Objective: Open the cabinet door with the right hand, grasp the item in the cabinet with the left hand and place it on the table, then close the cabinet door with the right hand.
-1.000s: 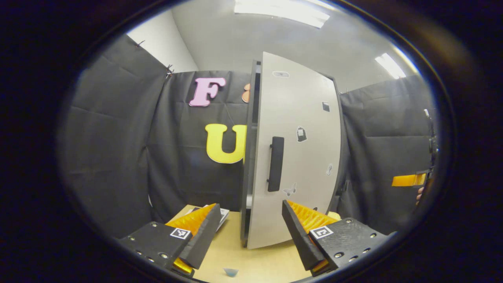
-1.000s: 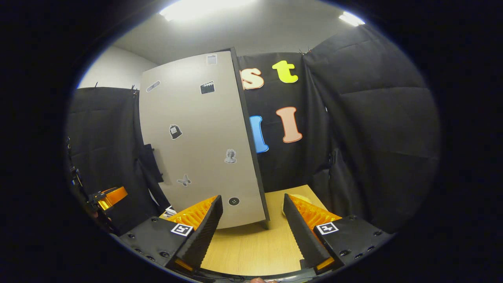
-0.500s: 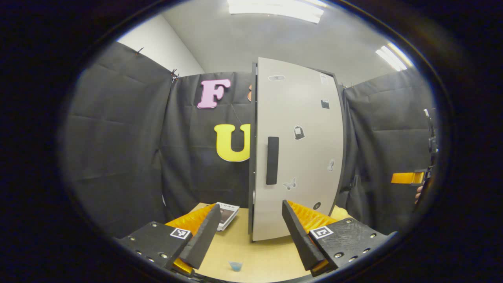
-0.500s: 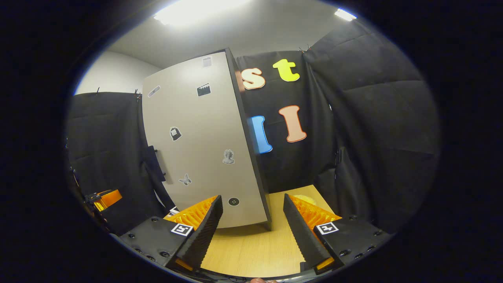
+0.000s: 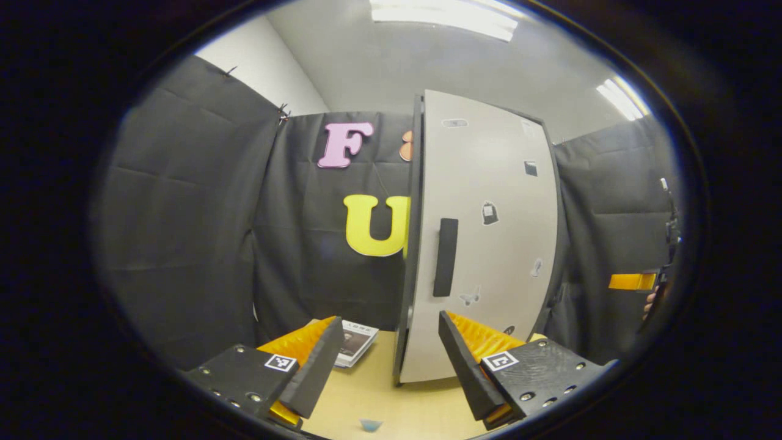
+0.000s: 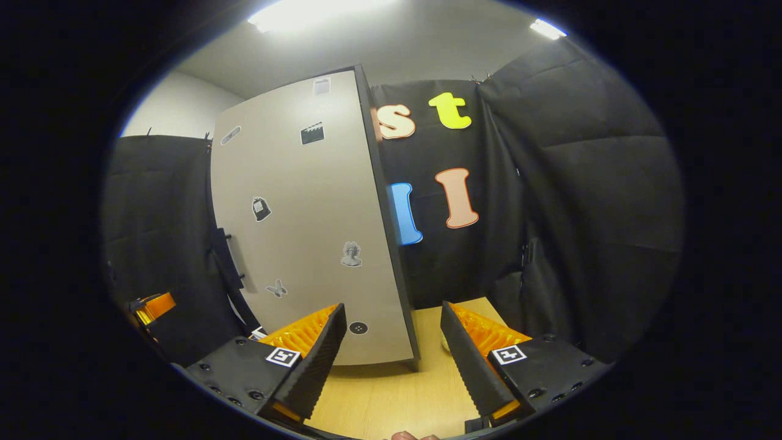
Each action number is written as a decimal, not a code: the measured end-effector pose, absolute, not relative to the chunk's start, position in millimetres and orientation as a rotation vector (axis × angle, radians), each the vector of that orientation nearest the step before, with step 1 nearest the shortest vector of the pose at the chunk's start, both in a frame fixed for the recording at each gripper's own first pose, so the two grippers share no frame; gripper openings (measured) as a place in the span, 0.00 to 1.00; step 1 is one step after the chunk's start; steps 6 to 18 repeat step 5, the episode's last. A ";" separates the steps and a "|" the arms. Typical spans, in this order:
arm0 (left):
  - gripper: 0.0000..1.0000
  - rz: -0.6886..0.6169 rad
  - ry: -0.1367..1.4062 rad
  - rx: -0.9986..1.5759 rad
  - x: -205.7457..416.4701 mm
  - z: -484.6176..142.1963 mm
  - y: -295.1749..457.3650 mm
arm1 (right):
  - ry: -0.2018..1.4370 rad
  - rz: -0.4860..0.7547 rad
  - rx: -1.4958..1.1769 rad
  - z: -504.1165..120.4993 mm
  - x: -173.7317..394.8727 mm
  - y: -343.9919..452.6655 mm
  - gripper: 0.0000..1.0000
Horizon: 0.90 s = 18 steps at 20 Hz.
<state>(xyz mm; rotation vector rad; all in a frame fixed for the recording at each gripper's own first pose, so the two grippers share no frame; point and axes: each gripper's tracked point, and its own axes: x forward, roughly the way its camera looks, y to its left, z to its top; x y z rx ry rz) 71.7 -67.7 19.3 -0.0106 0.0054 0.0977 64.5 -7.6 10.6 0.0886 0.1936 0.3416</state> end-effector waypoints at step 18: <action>0.92 0.078 -0.015 -0.029 97.1 19.8 -44.9 | 0.142 0.282 0.068 21.8 79.8 3.2 0.98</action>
